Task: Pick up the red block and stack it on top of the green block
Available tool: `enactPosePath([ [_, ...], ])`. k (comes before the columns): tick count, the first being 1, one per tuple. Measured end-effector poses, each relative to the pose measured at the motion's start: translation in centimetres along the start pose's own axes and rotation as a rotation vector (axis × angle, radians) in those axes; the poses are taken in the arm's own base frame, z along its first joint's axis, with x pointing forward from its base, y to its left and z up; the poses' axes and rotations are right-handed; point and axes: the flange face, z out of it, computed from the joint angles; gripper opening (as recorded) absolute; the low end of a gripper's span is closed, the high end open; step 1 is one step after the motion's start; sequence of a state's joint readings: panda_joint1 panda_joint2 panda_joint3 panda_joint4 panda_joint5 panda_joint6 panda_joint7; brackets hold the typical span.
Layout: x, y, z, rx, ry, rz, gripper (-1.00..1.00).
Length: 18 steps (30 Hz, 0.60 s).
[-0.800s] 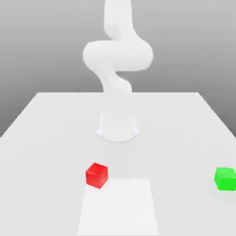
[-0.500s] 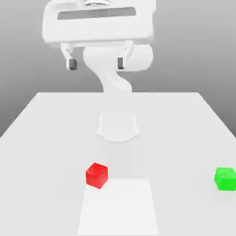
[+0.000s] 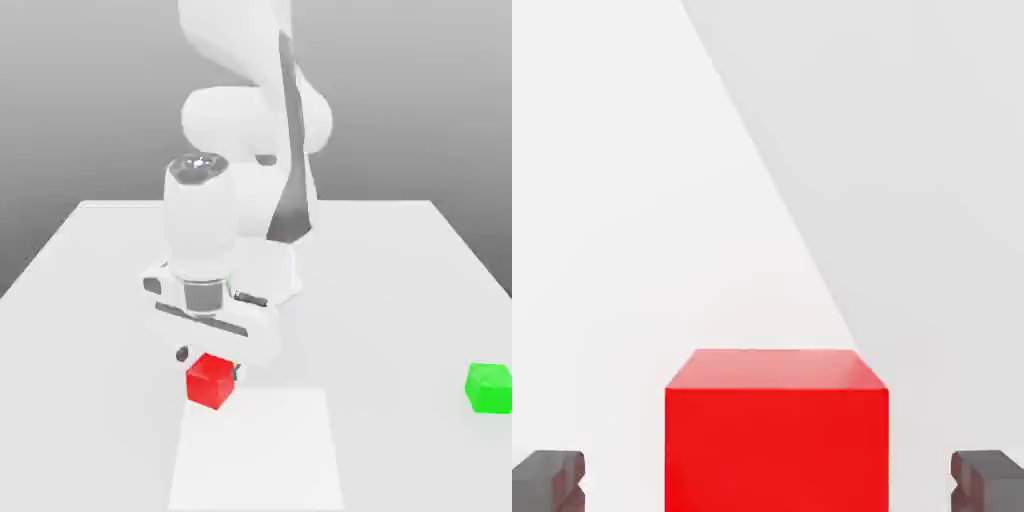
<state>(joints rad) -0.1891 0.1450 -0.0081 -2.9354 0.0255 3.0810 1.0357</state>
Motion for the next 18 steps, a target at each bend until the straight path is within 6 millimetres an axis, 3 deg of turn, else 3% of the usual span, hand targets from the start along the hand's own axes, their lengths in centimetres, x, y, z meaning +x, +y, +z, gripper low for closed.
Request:
enactPosePath([
  [1,0.0,0.1,0.4,0.000,0.000,0.000,-1.00],
  [8,0.0,0.0,0.3,0.000,0.000,0.000,-1.00],
  [16,0.0,0.0,-5.3,0.000,0.000,0.000,-1.00],
  [18,-1.6,-1.9,-6.2,-0.003,0.006,-0.054,-1.00],
])
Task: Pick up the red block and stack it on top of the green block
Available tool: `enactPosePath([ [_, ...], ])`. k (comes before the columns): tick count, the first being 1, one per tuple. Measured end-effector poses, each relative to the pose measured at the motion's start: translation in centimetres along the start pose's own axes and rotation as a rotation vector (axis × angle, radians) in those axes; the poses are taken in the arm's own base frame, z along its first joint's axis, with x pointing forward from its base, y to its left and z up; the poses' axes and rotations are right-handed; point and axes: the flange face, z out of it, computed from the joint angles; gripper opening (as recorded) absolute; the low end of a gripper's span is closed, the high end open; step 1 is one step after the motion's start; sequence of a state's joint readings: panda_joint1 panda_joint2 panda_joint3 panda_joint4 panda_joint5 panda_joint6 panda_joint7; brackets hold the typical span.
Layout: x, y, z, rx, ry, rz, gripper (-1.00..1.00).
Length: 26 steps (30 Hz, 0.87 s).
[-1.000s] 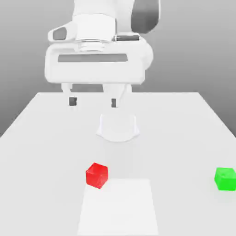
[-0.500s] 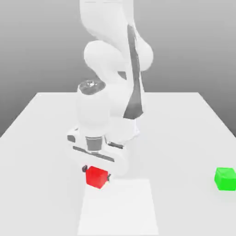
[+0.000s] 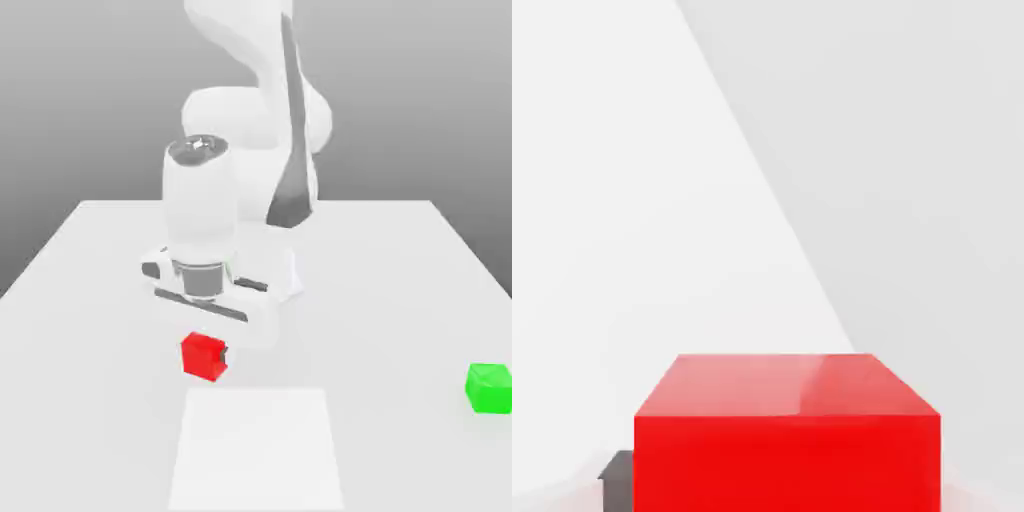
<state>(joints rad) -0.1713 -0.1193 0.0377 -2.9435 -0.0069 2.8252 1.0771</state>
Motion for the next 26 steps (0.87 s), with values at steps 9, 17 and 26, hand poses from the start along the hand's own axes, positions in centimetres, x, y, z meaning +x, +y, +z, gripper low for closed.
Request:
enactPosePath([
  [9,-19.2,-11.5,-2.2,0.000,0.020,-0.454,-1.00],
  [17,-36.1,-12.4,-1.8,0.006,-0.004,-0.721,-1.00],
  [26,-36.4,-12.4,2.4,0.006,-0.005,-0.723,1.00],
])
